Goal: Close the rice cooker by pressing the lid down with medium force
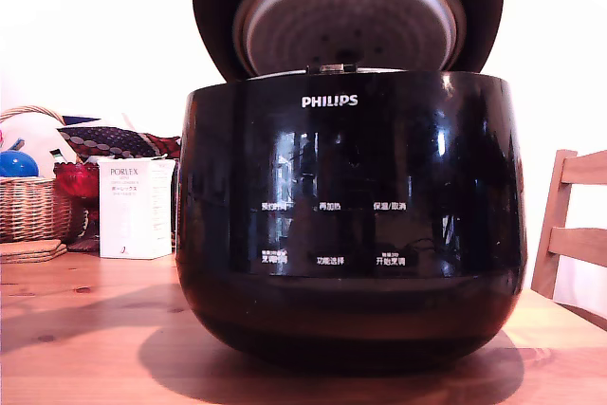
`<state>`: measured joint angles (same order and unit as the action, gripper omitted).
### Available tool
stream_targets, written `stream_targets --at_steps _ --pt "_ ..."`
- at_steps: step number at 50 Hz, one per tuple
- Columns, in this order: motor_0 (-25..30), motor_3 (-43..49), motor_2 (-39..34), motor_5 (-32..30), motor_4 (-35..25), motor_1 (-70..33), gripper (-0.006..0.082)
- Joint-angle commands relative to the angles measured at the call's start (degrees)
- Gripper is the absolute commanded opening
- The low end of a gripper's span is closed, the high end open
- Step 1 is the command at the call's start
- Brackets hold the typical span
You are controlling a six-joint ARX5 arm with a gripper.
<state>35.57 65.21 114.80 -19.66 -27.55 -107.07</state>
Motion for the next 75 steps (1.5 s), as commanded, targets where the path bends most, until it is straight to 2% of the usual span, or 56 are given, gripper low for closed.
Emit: stream_targets --at_steps 1,14,27,40,48,75 --pt "0.0 -0.9 -4.8 0.0 0.0 2.4 -0.0024" --pt "-0.9 -11.4 -19.3 2.5 0.0 10.9 -0.0024" --pt "-0.8 -21.6 -31.4 10.3 0.0 18.3 -0.0024" --pt "-0.6 -34.2 -44.3 15.2 0.8 25.8 -0.0024" --pt "0.6 -39.8 -49.7 17.8 3.4 29.6 -0.0024" --pt "5.2 -54.2 -64.9 19.7 11.6 40.4 -0.0024"
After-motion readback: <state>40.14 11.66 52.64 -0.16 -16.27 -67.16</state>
